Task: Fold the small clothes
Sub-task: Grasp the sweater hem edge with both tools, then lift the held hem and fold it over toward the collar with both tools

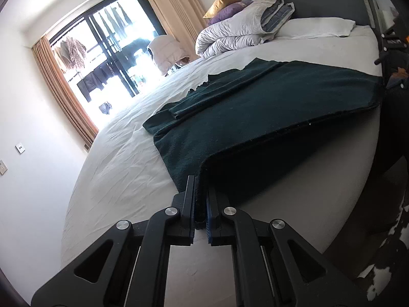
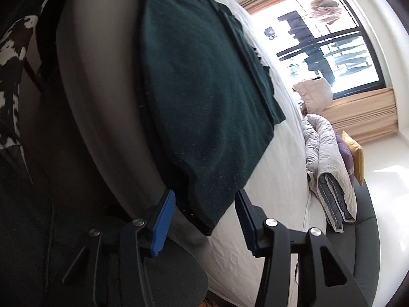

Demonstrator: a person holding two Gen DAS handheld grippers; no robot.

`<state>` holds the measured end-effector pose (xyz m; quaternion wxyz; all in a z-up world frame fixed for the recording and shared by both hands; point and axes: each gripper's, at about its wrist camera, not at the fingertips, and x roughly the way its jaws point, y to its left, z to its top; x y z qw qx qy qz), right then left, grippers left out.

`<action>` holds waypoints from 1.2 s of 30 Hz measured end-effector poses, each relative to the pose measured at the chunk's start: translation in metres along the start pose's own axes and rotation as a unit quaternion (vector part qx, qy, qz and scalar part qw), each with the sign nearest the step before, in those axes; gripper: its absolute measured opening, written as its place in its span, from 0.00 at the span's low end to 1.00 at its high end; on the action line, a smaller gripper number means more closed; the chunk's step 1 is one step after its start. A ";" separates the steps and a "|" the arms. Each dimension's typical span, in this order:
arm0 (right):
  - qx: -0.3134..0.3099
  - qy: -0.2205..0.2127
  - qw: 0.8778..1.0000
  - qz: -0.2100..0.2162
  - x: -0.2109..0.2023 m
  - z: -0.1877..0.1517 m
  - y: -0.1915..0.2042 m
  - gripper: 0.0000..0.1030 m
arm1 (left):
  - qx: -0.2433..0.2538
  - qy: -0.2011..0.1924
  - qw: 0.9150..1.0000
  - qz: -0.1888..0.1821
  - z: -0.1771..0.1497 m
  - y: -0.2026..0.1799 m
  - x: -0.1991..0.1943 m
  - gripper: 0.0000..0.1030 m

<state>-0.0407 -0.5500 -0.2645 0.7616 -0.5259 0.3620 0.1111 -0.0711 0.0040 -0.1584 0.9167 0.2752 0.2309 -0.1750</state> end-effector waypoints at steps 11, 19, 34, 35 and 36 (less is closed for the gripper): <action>-0.024 0.054 0.998 0.001 0.028 0.002 0.008 0.45 | -0.014 -0.006 1.000 0.002 0.003 0.002 0.003 0.05; 0.051 0.041 0.997 0.028 0.027 0.001 -0.010 0.06 | -0.017 -0.009 1.000 0.005 0.003 0.004 0.000 0.05; 0.212 -0.038 0.976 -0.015 0.001 0.014 -0.093 0.04 | -0.097 -0.038 0.994 0.010 0.027 0.042 -0.013 0.05; 0.218 -0.044 0.975 -0.018 -0.002 0.017 -0.099 0.04 | -0.105 -0.042 0.994 0.013 0.031 0.047 -0.013 0.05; 0.224 -0.050 0.973 -0.022 -0.004 0.021 -0.106 0.04 | -0.109 -0.045 0.993 0.015 0.035 0.051 -0.012 0.05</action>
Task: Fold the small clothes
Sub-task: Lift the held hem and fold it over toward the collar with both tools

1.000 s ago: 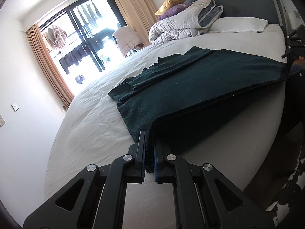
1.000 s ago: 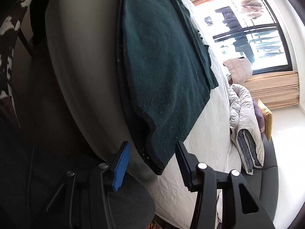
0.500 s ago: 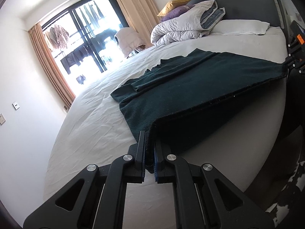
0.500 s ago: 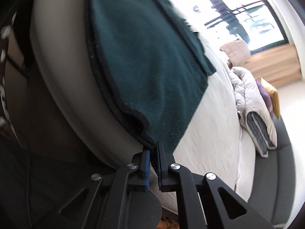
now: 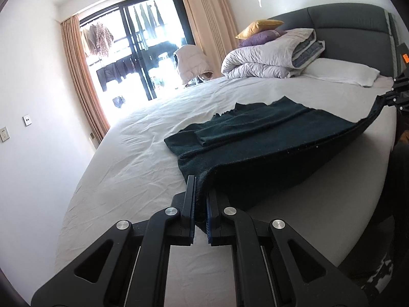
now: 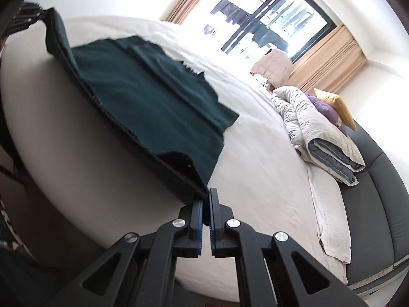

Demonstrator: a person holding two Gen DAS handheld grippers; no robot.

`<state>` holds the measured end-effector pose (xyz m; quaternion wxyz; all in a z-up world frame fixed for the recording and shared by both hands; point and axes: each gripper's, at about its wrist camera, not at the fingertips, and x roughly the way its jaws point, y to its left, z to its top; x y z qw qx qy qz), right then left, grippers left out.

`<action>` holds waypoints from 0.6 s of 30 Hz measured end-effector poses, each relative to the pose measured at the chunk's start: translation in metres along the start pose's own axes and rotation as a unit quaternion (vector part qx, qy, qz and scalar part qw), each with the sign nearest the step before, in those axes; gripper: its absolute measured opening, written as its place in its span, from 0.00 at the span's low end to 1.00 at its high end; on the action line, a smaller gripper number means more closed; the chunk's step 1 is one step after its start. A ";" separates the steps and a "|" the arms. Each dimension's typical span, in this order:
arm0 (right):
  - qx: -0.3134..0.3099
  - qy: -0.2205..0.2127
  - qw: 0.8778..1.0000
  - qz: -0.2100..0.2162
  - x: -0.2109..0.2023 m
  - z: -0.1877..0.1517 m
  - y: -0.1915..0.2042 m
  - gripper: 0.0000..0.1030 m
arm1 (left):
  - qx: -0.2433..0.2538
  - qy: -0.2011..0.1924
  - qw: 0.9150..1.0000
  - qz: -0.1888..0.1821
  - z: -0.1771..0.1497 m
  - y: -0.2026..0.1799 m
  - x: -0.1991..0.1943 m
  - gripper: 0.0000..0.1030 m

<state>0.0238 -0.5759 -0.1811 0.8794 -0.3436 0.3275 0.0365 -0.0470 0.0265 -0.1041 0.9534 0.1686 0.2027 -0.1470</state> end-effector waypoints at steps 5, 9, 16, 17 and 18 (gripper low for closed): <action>0.014 -0.037 0.999 -0.012 -0.002 0.036 -0.022 0.04 | -0.031 -0.020 0.999 0.008 0.028 0.021 0.007 0.05; 0.020 -0.062 0.998 -0.018 0.007 0.070 -0.040 0.04 | -0.046 -0.028 0.998 0.016 0.052 0.041 0.018 0.05; 0.032 -0.071 0.997 -0.016 0.055 0.121 -0.065 0.04 | -0.069 -0.006 0.997 0.027 0.086 0.079 0.072 0.05; 0.036 -0.069 0.997 -0.014 0.063 0.127 -0.069 0.04 | -0.072 -0.001 0.997 0.028 0.090 0.085 0.081 0.05; 0.042 -0.067 0.997 -0.011 0.072 0.133 -0.073 0.04 | -0.075 0.006 0.997 0.028 0.094 0.090 0.094 0.05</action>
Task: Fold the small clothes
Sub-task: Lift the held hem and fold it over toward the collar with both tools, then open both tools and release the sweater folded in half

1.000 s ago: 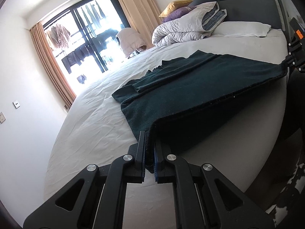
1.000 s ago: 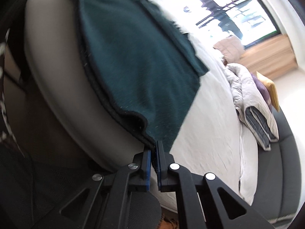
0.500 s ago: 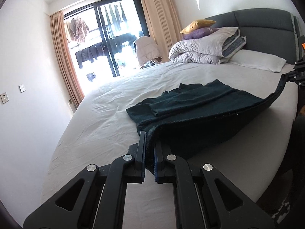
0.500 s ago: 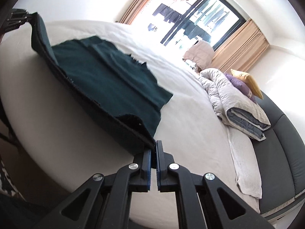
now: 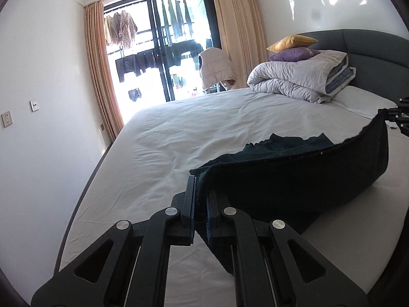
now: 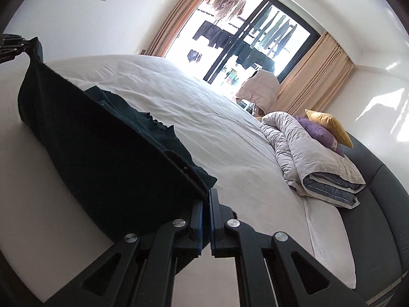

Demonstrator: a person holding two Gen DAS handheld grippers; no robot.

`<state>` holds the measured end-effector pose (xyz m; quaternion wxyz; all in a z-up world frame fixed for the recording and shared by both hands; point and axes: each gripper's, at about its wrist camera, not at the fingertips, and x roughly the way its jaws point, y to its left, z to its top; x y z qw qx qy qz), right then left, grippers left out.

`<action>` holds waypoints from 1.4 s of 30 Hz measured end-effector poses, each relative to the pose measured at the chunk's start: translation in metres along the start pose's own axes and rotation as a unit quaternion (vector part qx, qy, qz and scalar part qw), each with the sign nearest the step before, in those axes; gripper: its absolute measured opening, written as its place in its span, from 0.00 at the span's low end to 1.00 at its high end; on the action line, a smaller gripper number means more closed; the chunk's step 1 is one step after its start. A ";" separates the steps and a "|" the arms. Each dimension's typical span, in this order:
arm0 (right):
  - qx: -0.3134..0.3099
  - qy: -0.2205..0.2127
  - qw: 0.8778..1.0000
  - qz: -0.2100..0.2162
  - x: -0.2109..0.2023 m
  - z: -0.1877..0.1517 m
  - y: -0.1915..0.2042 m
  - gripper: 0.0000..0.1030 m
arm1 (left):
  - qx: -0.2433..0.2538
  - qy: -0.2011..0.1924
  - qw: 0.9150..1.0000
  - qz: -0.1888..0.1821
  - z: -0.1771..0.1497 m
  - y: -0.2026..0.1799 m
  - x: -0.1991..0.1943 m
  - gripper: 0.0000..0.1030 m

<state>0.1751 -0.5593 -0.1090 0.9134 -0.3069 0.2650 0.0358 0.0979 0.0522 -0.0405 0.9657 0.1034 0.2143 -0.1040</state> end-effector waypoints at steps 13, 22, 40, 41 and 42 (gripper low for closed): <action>0.013 0.073 0.997 0.015 0.134 0.025 -0.011 0.04 | 0.017 0.086 0.996 0.002 0.028 0.012 0.148 0.05; 0.024 0.131 0.990 0.039 0.215 0.033 -0.009 0.04 | 0.021 0.157 0.987 -0.003 0.025 0.009 0.245 0.05; 0.045 0.209 0.974 0.075 0.318 0.032 -0.008 0.04 | 0.020 0.234 0.972 -0.006 0.007 0.006 0.340 0.05; 0.052 0.211 0.973 0.078 0.321 0.032 -0.009 0.05 | 0.019 0.235 0.972 -0.005 0.007 0.005 0.341 0.06; 0.059 0.215 0.971 0.082 0.324 0.032 -0.010 0.05 | 0.017 0.235 0.972 -0.003 0.006 0.005 0.342 0.06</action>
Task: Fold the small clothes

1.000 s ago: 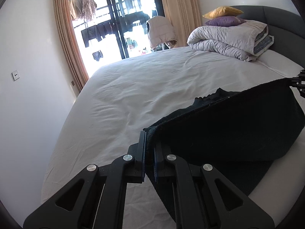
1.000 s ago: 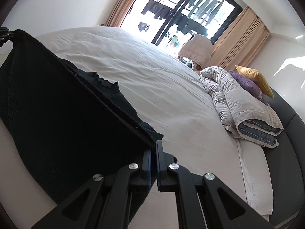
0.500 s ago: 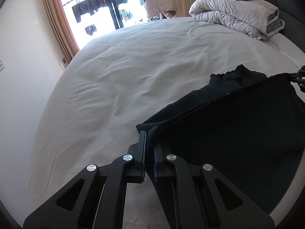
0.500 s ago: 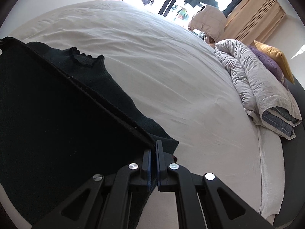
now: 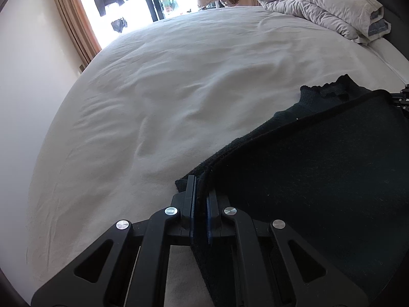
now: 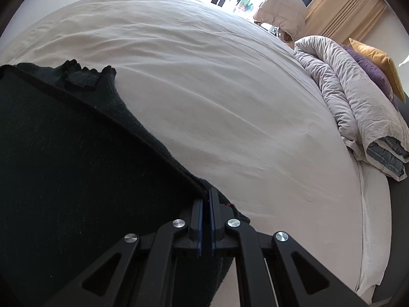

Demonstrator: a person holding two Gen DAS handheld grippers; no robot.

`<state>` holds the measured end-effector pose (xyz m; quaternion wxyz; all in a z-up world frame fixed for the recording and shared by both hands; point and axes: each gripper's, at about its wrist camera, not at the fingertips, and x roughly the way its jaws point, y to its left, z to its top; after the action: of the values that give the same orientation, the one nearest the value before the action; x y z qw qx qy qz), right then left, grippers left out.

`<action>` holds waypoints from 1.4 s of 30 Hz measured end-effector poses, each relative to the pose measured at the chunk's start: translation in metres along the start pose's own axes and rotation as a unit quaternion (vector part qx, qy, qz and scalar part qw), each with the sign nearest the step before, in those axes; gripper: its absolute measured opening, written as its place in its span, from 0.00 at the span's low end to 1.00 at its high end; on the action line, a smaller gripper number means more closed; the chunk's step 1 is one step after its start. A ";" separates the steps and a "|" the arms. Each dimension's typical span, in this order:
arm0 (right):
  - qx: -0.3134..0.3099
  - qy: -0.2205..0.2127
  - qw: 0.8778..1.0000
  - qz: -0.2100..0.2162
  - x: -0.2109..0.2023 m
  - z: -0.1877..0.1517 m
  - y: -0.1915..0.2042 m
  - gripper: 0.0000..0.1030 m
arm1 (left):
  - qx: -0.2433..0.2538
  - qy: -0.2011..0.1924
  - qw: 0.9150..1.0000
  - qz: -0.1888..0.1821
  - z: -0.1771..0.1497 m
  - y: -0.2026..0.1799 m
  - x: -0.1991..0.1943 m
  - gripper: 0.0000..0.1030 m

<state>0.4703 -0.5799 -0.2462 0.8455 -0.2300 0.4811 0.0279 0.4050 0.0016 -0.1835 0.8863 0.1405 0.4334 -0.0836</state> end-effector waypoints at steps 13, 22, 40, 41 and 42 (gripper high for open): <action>0.145 -0.051 0.988 0.018 -0.029 -0.026 -0.036 0.70 | -0.124 -0.039 0.991 -0.043 -0.009 0.055 -0.047 0.13; 0.254 -0.085 0.958 0.102 -0.067 -0.086 -0.037 0.70 | -0.179 -0.012 0.976 -0.121 -0.059 0.055 -0.068 0.13; 0.352 -0.075 0.913 0.189 -0.088 -0.176 -0.031 0.70 | -0.210 0.006 0.965 -0.158 -0.121 0.033 -0.090 0.13; 0.350 -0.072 0.913 0.194 -0.086 -0.177 -0.028 0.69 | -0.206 0.006 0.966 -0.157 -0.124 0.030 -0.090 0.13; 0.349 -0.070 0.913 0.199 -0.085 -0.177 -0.027 0.62 | -0.204 0.005 0.966 -0.158 -0.127 0.026 -0.092 0.13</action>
<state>0.2904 -0.6628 -0.2427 0.8804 0.1829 0.4355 0.0418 0.2609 0.0700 -0.1802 0.8697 -0.1127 0.4621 -0.1316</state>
